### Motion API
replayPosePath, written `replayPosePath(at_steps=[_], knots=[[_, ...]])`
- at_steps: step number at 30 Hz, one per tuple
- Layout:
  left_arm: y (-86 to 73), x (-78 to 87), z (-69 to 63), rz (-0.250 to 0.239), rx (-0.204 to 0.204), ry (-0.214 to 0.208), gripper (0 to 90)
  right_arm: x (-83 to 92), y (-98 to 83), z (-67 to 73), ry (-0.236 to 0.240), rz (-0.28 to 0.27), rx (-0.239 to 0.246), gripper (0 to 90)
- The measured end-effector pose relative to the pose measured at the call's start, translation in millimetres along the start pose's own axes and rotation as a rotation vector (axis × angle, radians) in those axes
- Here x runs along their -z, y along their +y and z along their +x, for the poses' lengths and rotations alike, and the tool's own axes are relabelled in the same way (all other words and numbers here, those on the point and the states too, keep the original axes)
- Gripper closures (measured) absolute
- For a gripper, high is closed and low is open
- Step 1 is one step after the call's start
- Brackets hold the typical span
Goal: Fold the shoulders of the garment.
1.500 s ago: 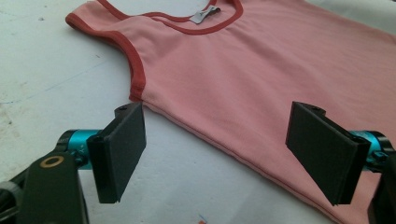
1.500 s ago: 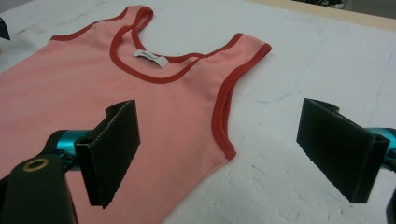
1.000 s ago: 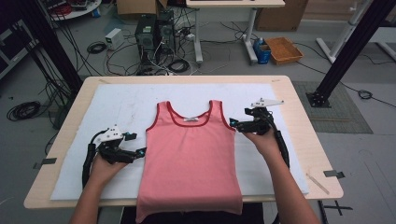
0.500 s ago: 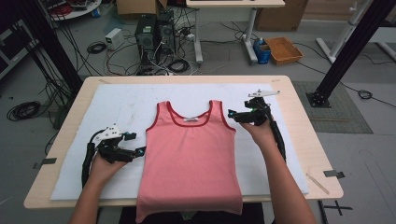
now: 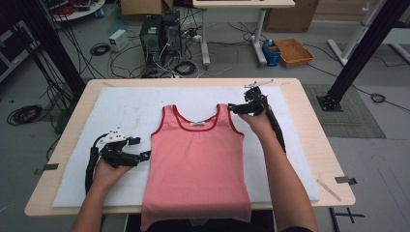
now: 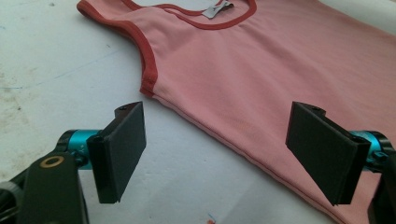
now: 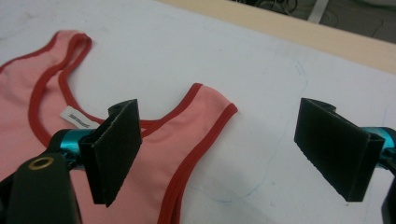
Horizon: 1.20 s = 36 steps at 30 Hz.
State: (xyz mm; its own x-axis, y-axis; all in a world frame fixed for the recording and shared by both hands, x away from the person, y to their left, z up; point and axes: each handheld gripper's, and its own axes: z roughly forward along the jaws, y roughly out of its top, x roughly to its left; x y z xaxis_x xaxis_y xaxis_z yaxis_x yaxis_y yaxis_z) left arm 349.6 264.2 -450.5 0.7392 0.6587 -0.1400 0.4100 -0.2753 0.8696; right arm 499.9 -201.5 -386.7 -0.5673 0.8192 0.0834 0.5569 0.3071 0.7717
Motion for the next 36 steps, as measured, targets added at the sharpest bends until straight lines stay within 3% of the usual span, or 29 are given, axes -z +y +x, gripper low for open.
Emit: replayPosePath(at_steps=[4, 7, 9, 12, 16, 19, 26, 30, 33, 34, 36], knots=[[-0.2, 0.6, -0.4, -0.004, -0.003, 0.004, 20.3, -14.4, 5.5, 0.0, -0.021, 0.023, -0.003, 14.6], [-0.2, 0.2, -1.0, -0.007, -0.006, 0.005, 20.2, -23.0, 5.4, 0.0, -0.035, 0.01, 0.001, 14.7], [-0.2, 0.3, -0.8, -0.007, -0.005, 0.006, 20.2, -29.4, 6.0, -1.8, -0.043, 0.035, -0.012, 14.7], [-0.3, 0.3, -0.8, -0.006, -0.003, 0.005, 20.3, -38.1, 8.1, -2.9, -0.045, 0.06, -0.024, 14.7], [0.0, 0.0, -0.1, 0.0, -0.001, 0.005, 20.2, -50.3, 8.1, -2.2, -0.039, 0.054, -0.04, 14.9], [0.1, -0.3, -0.4, 0.003, -0.005, 0.008, 20.3, -60.4, 6.3, -4.5, -0.047, 0.094, -0.054, 14.9], [0.4, -1.2, -0.5, 0.009, 0.001, 0.009, 20.3, -80.6, 11.6, 3.3, -0.042, 0.135, -0.042, 15.9], [0.3, -1.0, -1.0, 0.008, -0.004, 0.013, 20.3, -87.8, 9.9, 8.3, -0.019, 0.147, -0.045, 29.4], [0.2, -1.1, -0.9, 0.007, -0.003, 0.012, 20.2, -92.1, 6.5, 11.1, -0.051, 0.182, -0.033, 37.9], [0.3, -1.1, -0.9, 0.006, -0.003, 0.013, 20.3, -91.7, 6.8, 12.7, -0.075, 0.185, -0.014, 42.3], [0.3, -1.2, -0.7, 0.008, 0.001, 0.011, 20.2, -90.2, 7.7, 14.3, -0.069, 0.189, -0.008, 59.3]])
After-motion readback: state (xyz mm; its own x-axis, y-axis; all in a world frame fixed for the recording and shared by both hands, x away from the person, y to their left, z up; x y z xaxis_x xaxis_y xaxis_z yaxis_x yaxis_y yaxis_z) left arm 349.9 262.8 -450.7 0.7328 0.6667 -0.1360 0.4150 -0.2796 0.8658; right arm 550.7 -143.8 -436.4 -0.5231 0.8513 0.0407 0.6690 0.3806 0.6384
